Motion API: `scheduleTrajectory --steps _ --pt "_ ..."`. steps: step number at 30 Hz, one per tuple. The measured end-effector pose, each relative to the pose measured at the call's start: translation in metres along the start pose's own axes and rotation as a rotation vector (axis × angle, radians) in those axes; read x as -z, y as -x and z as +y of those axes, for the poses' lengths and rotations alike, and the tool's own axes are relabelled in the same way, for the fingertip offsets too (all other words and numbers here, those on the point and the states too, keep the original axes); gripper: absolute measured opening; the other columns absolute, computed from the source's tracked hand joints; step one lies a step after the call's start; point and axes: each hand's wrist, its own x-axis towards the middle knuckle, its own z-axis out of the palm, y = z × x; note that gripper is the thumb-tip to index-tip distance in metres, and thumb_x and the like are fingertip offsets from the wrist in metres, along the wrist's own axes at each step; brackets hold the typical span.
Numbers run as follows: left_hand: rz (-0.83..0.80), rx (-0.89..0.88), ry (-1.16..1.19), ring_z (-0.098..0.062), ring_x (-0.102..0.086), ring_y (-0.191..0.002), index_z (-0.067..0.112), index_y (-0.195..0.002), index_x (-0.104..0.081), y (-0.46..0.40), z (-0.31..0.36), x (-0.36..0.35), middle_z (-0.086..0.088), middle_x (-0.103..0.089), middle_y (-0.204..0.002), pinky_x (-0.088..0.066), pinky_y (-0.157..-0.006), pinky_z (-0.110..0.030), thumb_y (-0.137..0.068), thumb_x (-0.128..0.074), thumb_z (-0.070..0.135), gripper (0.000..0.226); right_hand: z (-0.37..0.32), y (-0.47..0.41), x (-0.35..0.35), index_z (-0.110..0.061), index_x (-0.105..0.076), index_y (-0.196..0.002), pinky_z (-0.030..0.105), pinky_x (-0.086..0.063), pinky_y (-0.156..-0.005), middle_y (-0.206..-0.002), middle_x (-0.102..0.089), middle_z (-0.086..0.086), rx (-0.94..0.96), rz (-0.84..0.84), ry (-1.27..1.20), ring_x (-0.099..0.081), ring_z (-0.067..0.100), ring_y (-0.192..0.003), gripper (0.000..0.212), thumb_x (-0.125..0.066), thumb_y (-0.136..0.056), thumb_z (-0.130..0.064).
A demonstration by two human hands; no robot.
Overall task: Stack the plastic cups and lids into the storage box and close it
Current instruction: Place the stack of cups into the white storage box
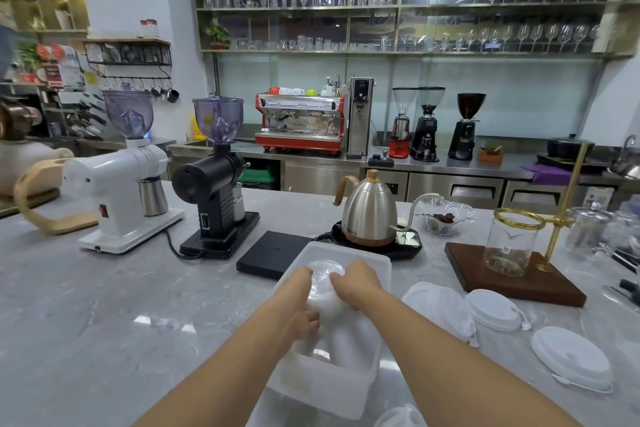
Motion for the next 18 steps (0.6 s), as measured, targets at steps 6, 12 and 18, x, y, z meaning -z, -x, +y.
scheduleTrajectory --steps 6,12,18 --pt "-0.019 -0.007 -0.009 -0.026 -0.045 -0.070 0.001 -0.104 -0.047 -0.0067 0.0008 0.0031 -0.010 -0.043 -0.083 -0.044 -0.070 -0.037 -0.096 -0.054 0.035 0.036 -0.0033 0.0016 0.0005 -0.003 -0.041 -0.133 0.030 -0.046 -0.069 -0.113 -0.064 0.012 0.021 0.070 -0.001 -0.064 0.032 -0.102 0.048 -0.059 -0.093 -0.024" --pt "-0.027 0.005 0.048 -0.042 -0.061 -0.110 0.006 -0.138 -0.044 -0.0046 0.0007 0.0024 -0.016 -0.047 -0.134 -0.049 -0.092 -0.054 -0.101 -0.048 0.041 0.052 -0.0004 0.0034 0.0007 -0.017 -0.029 -0.062 0.025 -0.022 -0.044 -0.063 -0.032 -0.001 0.063 0.142 0.058 -0.032 0.013 -0.052 0.039 -0.058 -0.088 -0.013" --pt "-0.034 -0.011 0.062 -0.046 -0.057 -0.123 0.007 -0.146 -0.041 -0.0046 0.0009 0.0014 -0.021 -0.044 -0.146 -0.044 -0.104 -0.052 -0.102 -0.048 0.039 0.055 -0.0047 0.0084 0.0023 -0.007 -0.058 -0.106 0.030 -0.051 -0.060 -0.111 -0.059 0.012 0.048 0.011 0.050 -0.062 0.031 -0.081 0.018 -0.047 -0.094 -0.013"
